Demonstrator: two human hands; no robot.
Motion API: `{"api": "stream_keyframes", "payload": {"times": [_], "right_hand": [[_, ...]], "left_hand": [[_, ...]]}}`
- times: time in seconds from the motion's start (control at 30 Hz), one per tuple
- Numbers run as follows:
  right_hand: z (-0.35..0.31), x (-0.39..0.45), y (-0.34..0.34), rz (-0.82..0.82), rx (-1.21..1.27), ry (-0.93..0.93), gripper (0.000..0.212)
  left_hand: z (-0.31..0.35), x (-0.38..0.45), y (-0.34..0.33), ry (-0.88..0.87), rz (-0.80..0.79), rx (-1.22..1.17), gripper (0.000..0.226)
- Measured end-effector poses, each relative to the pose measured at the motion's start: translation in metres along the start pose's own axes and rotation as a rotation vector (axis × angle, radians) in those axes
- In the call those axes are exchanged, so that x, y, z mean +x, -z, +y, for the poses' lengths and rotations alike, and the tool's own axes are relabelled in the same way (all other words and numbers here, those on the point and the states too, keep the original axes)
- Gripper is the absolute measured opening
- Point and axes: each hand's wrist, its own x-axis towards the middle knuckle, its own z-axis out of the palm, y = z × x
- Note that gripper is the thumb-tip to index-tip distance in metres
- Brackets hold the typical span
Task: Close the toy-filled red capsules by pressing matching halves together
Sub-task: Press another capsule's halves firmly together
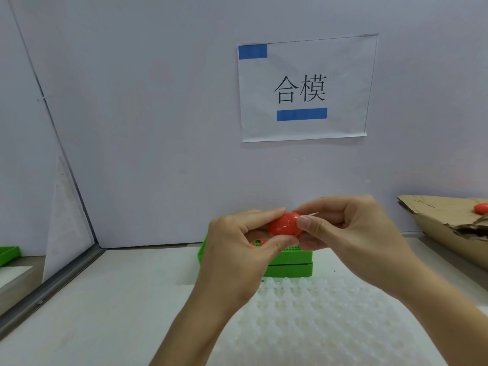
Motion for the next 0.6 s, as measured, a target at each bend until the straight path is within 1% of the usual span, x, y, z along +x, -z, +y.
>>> {"api": "stream_keyframes", "payload": {"times": [0.17, 0.3, 0.43, 0.6], "right_hand": [[0.0001, -0.0002, -0.0007, 0.019, 0.03, -0.002, 0.024], [0.0008, 0.0011, -0.0017, 0.017, 0.031, 0.008, 0.025], [0.0011, 0.0, -0.0027, 0.003, 0.011, 0.027, 0.026], [0.0027, -0.0013, -0.006, 0.037, -0.024, 0.097, 0.024]], "left_hand": [[0.0, 0.0004, -0.0001, -0.007, -0.033, -0.023, 0.038], [0.0016, 0.0006, 0.0007, -0.05, -0.076, 0.035, 0.04], [-0.0009, 0.0011, -0.0003, -0.082, -0.072, 0.084, 0.038], [-0.0002, 0.0021, 0.0004, -0.167, -0.068, 0.2, 0.035]]}}
